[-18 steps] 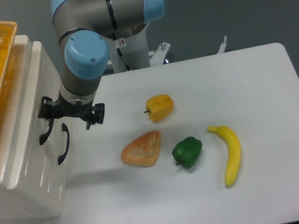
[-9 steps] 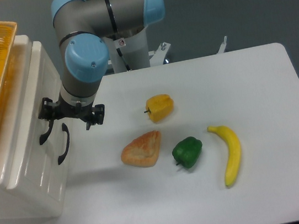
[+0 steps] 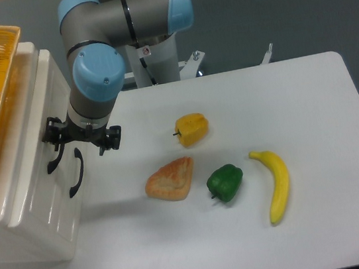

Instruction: Slide open the top white drawer

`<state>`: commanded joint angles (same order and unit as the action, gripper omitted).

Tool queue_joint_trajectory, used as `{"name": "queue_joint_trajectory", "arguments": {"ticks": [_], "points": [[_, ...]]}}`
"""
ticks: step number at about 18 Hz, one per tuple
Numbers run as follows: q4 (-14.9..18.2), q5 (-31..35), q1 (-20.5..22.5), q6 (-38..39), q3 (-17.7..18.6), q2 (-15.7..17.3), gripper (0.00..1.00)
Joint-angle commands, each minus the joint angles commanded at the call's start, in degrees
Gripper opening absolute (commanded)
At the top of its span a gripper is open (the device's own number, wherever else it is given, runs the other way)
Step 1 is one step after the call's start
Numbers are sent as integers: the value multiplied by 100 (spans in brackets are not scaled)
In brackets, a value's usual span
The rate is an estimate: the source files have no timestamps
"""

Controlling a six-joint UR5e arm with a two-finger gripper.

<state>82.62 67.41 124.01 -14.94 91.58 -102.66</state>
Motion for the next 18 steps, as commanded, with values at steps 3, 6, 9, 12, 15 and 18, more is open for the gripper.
{"name": "queue_joint_trajectory", "arguments": {"ticks": [3,6,9,12,15,18], "points": [[0,0,0,9,9,0,100],[-9,0,0,0,9,-9,100],[0,0,0,0,9,-35,100],[0,9,-9,9,9,-35,100],[9,17,-9,9,17,-44,100],[0,44,-9,17,35,-70,100]]}}
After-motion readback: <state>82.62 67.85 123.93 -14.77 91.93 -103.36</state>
